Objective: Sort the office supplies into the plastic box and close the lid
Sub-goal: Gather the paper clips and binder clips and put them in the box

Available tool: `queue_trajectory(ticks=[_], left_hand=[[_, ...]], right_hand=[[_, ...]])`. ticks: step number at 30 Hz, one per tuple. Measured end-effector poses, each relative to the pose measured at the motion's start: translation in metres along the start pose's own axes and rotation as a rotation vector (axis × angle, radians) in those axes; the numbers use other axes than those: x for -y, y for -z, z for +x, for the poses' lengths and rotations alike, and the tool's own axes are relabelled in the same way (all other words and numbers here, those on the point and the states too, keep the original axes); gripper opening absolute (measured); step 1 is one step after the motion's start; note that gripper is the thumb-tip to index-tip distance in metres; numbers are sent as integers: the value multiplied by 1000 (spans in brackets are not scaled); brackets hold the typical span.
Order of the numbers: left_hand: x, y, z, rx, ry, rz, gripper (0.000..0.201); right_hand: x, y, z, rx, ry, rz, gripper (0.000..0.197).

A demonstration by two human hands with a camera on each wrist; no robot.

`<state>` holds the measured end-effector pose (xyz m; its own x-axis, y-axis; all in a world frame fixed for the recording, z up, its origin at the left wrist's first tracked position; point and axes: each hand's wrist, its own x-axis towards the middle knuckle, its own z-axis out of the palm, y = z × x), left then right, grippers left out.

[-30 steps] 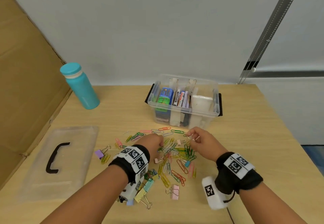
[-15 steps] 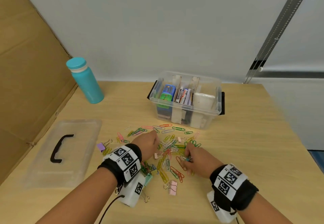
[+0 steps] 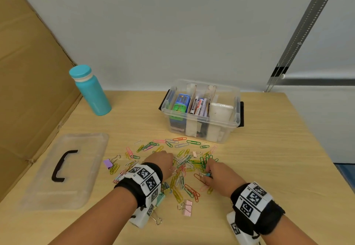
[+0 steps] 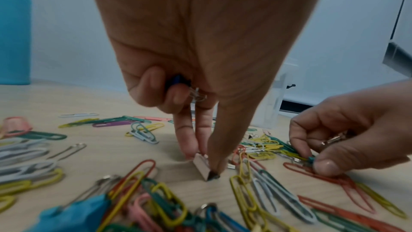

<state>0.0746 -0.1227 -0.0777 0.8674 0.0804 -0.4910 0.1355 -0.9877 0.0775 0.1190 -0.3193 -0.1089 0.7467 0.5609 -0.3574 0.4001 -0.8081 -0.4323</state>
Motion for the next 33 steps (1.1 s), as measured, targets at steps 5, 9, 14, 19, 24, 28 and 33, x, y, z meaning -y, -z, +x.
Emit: queue_trajectory(ticks=[5, 9, 14, 19, 24, 28, 33], left_hand=[[-1, -3, -2, 1, 8, 16, 29], [-2, -6, -4, 9, 17, 11, 32], [0, -3, -6, -19, 20, -7, 31], [6, 4, -10, -95, -17, -259, 21], [8, 6, -17, -116, -115, -409, 21], [5, 2, -20, -59, -138, -428, 19], [-3, 0, -25, -24, -220, -378, 21]], right_hand=[[-4, -1, 1, 20, -10, 31, 23], [-4, 0, -1, 87, 12, 46, 16], [-8, 13, 2, 137, -42, 690, 22], [-11, 21, -1, 121, -75, 1573, 14], [-13, 15, 9, 84, -190, 1467, 14], [-5, 19, 30, -88, -151, 798, 12], [10, 20, 48, -32, -11, 6, 21]])
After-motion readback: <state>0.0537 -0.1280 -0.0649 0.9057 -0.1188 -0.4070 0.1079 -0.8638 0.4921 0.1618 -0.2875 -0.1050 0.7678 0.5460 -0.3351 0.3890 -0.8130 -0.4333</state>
